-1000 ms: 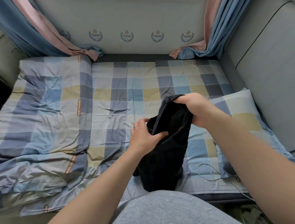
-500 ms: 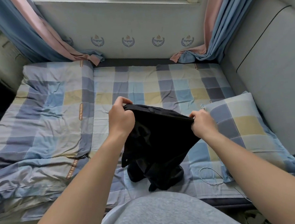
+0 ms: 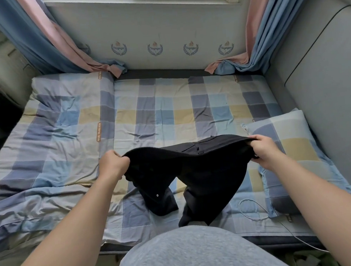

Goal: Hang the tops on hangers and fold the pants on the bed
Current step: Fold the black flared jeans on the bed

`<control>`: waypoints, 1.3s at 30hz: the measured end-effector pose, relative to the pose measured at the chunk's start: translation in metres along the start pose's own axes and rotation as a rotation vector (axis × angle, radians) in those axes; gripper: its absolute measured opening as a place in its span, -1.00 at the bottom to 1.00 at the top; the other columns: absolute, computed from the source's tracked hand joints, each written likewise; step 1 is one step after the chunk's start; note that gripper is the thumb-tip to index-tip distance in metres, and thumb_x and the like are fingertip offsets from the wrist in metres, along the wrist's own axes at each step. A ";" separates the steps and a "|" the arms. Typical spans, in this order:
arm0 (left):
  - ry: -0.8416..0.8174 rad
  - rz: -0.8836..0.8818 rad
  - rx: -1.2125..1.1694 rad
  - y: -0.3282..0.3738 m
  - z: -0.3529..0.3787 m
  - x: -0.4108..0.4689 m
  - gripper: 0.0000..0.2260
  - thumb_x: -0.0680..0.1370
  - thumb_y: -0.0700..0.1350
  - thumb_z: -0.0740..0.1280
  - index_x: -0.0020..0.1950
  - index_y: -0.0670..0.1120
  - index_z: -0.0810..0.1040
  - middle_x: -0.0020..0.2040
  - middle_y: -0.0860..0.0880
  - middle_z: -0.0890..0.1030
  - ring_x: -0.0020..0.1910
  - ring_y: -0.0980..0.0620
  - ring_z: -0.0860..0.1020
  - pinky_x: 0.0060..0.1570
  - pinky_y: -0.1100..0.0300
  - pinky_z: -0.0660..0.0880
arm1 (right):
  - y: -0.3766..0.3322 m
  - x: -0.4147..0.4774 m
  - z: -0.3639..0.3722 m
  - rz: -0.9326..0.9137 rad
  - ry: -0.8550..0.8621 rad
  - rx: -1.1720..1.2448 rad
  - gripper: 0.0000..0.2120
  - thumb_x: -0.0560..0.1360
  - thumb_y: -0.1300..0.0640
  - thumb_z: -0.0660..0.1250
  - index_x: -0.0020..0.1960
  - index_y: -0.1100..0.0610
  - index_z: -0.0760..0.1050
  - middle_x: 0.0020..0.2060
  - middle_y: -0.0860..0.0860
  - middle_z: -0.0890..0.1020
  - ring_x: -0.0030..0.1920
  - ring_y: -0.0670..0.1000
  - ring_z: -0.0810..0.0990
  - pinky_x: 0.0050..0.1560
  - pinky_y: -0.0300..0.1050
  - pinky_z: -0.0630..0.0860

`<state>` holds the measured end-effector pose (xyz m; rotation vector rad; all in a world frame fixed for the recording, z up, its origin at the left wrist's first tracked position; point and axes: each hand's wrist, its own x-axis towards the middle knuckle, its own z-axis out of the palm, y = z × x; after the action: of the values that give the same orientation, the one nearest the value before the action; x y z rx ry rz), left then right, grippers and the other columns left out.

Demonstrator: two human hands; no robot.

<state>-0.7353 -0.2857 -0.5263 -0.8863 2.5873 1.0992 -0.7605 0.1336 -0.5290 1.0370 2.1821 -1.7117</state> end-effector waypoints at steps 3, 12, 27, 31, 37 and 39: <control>-0.055 -0.074 -0.004 -0.019 0.004 0.002 -0.91 0.47 -0.26 0.21 -0.12 -0.24 0.49 -0.15 -0.25 0.62 -0.27 -0.19 0.66 -0.34 -0.02 0.64 | -0.002 0.005 -0.011 -0.121 -0.023 -0.181 -0.71 0.51 0.47 0.21 0.06 0.19 0.58 -0.11 0.18 0.62 -0.16 0.13 0.55 -0.22 -0.11 0.48; -0.215 -0.108 0.083 -0.044 0.028 -0.013 -0.68 0.55 -0.28 0.06 0.27 -0.08 0.38 0.11 -0.22 0.60 -0.12 -0.21 0.69 -0.28 0.04 0.60 | 0.028 -0.003 -0.012 -0.060 0.156 -0.263 -0.73 0.53 0.40 0.13 0.00 0.10 0.50 -0.01 0.19 0.60 -0.03 0.22 0.56 -0.16 0.03 0.59; -0.293 0.048 0.471 -0.073 0.051 -0.017 -0.74 0.55 -0.01 0.42 -0.19 -0.16 0.49 -0.33 -0.05 0.48 -0.25 -0.06 0.54 -0.42 0.15 0.29 | -0.002 -0.025 0.006 -0.324 -0.150 -0.629 -0.66 0.45 0.49 0.14 -0.03 0.13 0.54 -0.16 0.11 0.59 -0.12 0.14 0.54 -0.26 -0.11 0.45; -0.293 0.159 0.494 -0.077 0.048 -0.017 -0.67 0.46 -0.14 0.47 -0.38 -0.11 0.36 -0.41 -0.04 0.42 -0.38 -0.01 0.43 -0.46 0.16 0.23 | 0.000 -0.024 0.002 -0.354 -0.038 -0.716 -0.65 0.43 0.50 0.10 -0.09 0.14 0.51 -0.11 0.14 0.53 -0.08 0.21 0.49 -0.29 -0.11 0.34; -0.258 0.242 0.479 -0.065 0.056 -0.028 -0.85 0.47 -0.31 0.19 -0.07 -0.08 0.32 -0.18 -0.10 0.49 -0.25 -0.06 0.50 -0.40 0.07 0.45 | 0.004 -0.026 0.006 -0.301 0.035 -0.593 -0.60 0.45 0.49 0.03 0.00 0.05 0.41 -0.15 0.06 0.50 -0.13 0.12 0.47 -0.26 -0.05 0.38; -0.290 0.225 0.478 -0.060 0.057 -0.031 -0.75 0.47 -0.29 0.14 0.10 -0.07 0.38 -0.14 -0.10 0.54 -0.22 -0.11 0.58 -0.38 0.03 0.59 | 0.004 -0.027 0.007 -0.307 0.014 -0.518 -0.72 0.55 0.40 0.10 0.05 0.07 0.41 -0.09 0.06 0.53 -0.10 0.09 0.48 -0.26 -0.07 0.38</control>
<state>-0.6780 -0.2643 -0.5895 -0.3090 2.5669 0.5517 -0.7397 0.1163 -0.5205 0.6057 2.6906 -1.1165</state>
